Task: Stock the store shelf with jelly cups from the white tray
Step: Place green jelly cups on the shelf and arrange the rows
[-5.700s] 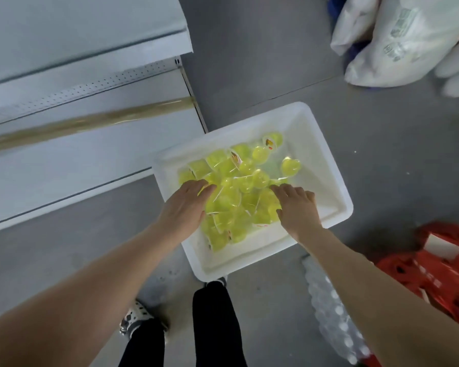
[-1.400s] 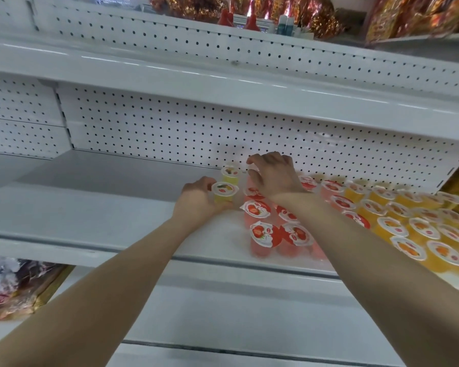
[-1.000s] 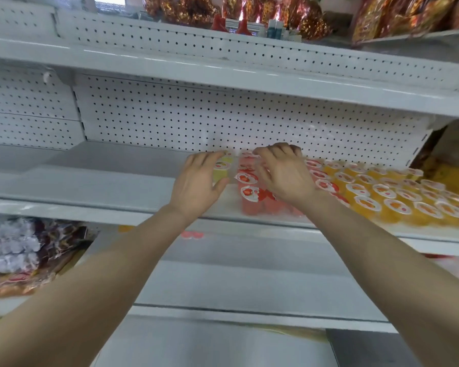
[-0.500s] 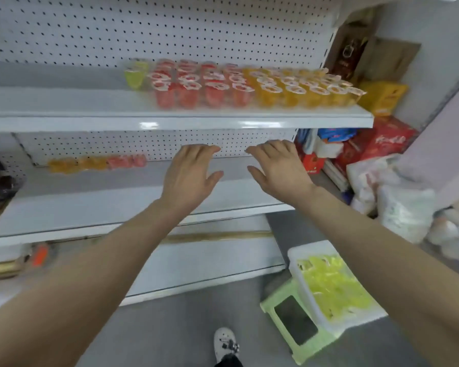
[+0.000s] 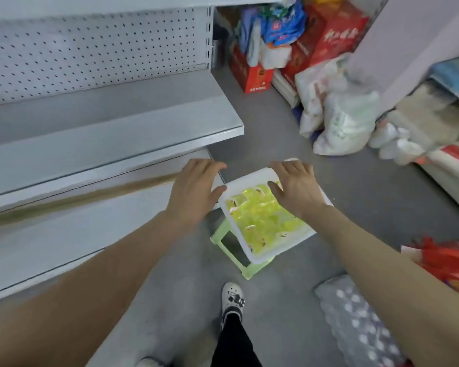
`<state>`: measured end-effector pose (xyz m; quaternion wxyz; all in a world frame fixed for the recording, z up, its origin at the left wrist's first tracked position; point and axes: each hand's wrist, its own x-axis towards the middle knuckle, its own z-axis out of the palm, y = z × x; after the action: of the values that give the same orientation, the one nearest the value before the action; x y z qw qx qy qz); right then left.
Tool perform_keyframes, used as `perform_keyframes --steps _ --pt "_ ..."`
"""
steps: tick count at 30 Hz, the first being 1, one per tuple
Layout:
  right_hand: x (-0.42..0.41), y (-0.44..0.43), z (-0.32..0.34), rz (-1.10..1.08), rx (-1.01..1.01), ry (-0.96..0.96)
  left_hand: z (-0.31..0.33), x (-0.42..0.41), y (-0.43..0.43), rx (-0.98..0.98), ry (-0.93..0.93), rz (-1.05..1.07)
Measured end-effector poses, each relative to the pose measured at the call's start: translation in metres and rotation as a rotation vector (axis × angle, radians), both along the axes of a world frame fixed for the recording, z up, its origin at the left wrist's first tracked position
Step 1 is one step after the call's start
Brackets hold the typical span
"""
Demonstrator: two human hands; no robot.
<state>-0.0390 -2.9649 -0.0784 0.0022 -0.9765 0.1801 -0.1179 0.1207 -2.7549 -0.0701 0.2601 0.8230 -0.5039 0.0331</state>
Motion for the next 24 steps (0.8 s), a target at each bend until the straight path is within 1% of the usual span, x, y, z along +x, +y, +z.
perform_keyframes --steps 5,8,12,16,19,24 --pt "-0.041 -0.067 -0.087 -0.14 0.191 0.221 -0.083 -0.034 -0.067 0.15 0.138 -0.048" --pt "-0.06 -0.096 -0.138 -0.225 0.271 0.334 -0.134 -0.051 -0.097 0.264 0.216 -0.062" --pt "-0.078 -0.12 -0.199 -0.261 0.35 0.448 -0.2 -0.068 -0.124 0.383 0.254 -0.106" --pt "-0.077 -0.129 -0.251 -0.25 0.404 0.524 -0.255 -0.072 -0.141 0.489 0.302 -0.121" --pt "-0.066 -0.131 -0.283 -0.225 0.437 0.579 -0.284 -0.071 -0.154 0.543 0.296 -0.145" --pt "-0.052 -0.132 -0.322 -0.204 0.488 0.564 -0.317 -0.061 -0.18 0.559 0.226 -0.213"
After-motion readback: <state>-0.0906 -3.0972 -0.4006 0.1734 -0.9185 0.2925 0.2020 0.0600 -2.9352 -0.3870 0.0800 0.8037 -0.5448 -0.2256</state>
